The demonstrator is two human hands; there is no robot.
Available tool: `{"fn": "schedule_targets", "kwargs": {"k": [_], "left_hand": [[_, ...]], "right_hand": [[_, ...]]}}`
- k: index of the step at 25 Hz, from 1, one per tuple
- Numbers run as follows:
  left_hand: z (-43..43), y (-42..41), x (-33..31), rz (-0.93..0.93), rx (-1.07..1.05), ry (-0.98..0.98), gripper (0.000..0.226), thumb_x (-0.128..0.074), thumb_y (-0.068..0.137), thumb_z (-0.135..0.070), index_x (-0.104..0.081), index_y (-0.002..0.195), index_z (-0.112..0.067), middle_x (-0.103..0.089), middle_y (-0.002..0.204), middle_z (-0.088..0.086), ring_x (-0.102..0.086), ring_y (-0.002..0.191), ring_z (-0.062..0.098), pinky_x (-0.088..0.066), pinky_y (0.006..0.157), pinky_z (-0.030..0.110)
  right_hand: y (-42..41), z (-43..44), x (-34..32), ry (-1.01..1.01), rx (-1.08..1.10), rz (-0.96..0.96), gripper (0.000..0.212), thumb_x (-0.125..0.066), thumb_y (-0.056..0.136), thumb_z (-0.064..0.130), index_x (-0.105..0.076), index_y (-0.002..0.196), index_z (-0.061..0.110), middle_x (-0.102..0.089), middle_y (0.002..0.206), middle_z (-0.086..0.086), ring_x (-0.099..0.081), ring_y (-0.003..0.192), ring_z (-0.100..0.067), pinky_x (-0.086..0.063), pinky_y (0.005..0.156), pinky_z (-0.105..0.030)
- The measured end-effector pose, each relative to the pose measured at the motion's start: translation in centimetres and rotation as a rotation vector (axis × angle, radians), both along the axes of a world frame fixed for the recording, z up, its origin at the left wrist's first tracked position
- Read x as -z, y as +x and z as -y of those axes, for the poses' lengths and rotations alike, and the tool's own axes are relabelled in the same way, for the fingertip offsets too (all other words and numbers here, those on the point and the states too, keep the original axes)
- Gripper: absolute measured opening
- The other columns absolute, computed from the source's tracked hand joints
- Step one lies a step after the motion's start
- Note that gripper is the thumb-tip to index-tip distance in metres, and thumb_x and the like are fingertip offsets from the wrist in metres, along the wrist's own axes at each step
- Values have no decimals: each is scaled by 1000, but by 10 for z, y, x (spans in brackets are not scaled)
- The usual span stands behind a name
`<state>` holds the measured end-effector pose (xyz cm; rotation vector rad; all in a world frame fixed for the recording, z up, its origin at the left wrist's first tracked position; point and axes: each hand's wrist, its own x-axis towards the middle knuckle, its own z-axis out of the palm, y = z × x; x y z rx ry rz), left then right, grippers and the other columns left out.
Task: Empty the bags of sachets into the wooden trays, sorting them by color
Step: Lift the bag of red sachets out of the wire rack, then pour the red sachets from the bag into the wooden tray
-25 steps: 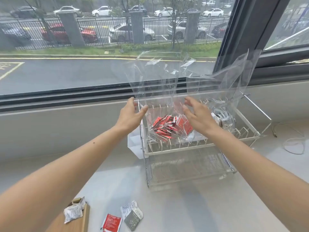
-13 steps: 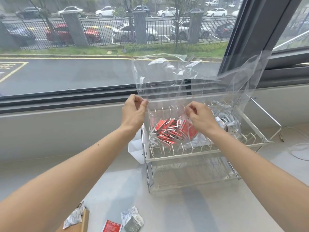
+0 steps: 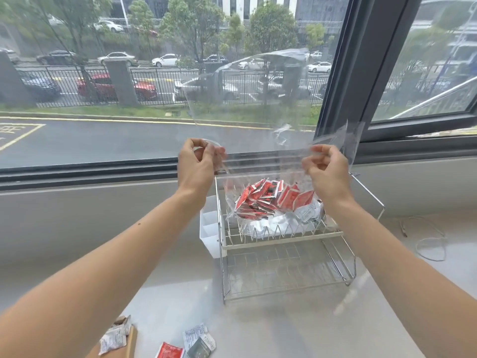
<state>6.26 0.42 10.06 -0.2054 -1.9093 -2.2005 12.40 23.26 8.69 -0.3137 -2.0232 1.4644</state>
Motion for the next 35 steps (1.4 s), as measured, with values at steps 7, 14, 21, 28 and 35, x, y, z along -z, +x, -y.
{"fn": "schedule_targets", "kwargs": {"k": [7, 14, 21, 28, 35], "left_hand": [[34, 62, -38, -31, -20, 71, 6, -51, 102, -15, -52, 96, -15, -73, 85, 2, -74, 78, 13, -59, 73, 25], [127, 126, -8, 13, -64, 71, 9, -51, 102, -12, -53, 94, -16, -73, 87, 6, -73, 74, 17, -55, 64, 22], [274, 216, 31, 134, -75, 11, 13, -51, 100, -5, -50, 106, -16, -75, 88, 6, -73, 78, 18, -57, 78, 33], [431, 319, 76, 259, -135, -25, 22, -50, 99, 2, -54, 113, -14, -72, 91, 6, -72, 85, 23, -57, 79, 33], [526, 381, 63, 333, -216, -144, 25, -64, 94, -18, -56, 116, -26, -68, 108, 8, -73, 77, 15, -55, 79, 37]], "right_hand": [[58, 34, -30, -52, -130, -40, 10, -63, 95, 17, -68, 101, 22, -67, 93, 0, -60, 83, -14, -53, 77, -21], [117, 121, 11, -240, -272, 15, 3, -60, 96, 10, -61, 93, 8, -72, 92, -8, -71, 87, -18, -57, 76, -32], [195, 262, 55, -303, -287, -74, 10, -66, 89, 4, -62, 87, 13, -76, 80, 1, -73, 83, -18, -59, 77, -37], [261, 413, 99, -473, -409, 31, 7, -62, 92, 3, -58, 93, -2, -74, 87, -17, -73, 91, -31, -60, 85, -42], [289, 500, 119, -495, -570, 100, 12, -60, 94, 1, -56, 86, 9, -74, 82, -9, -73, 86, -22, -61, 81, -36]]}}
